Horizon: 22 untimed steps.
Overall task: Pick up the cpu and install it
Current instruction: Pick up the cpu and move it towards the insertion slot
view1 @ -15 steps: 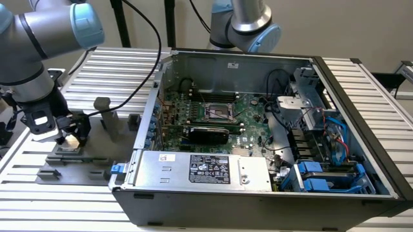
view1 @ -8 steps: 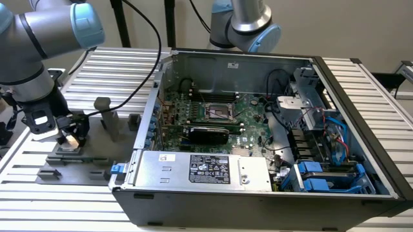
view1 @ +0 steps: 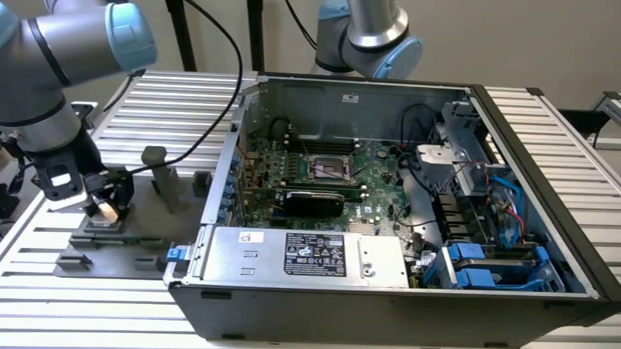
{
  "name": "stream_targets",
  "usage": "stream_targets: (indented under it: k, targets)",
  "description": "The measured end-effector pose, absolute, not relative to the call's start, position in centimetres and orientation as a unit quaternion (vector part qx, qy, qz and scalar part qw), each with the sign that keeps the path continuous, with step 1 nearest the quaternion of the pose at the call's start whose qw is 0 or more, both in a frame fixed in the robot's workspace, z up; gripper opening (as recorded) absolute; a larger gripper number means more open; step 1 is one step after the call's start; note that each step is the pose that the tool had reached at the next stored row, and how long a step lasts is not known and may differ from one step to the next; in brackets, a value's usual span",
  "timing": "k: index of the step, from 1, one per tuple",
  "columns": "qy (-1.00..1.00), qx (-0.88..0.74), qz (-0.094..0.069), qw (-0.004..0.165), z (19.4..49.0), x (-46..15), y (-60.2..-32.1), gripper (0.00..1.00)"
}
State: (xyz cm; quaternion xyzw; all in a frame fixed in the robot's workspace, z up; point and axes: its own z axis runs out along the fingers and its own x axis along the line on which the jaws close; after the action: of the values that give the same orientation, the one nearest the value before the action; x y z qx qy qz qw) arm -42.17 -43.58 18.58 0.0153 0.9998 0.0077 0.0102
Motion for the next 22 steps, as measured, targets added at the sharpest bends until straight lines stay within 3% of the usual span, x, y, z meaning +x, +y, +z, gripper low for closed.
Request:
stream_targets:
  k: [8,10,11,15,18,19,22]
  targets:
    - [1.000,0.015,0.008,0.010,18.71,-42.17,-43.58,0.55]
    - [1.000,0.015,0.008,0.010,18.71,-42.17,-43.58,0.56]
    - [1.000,0.015,0.008,0.010,18.71,-42.17,-43.58,0.63]
    - [1.000,0.015,0.008,0.010,18.71,-42.17,-43.58,0.63]
    - [1.000,0.015,0.008,0.010,18.72,-42.17,-43.58,0.61]
    - [1.000,0.015,0.008,0.010,18.72,-42.17,-43.58,0.54]
    - [1.000,0.015,0.008,0.010,18.72,-42.17,-43.58,0.54]
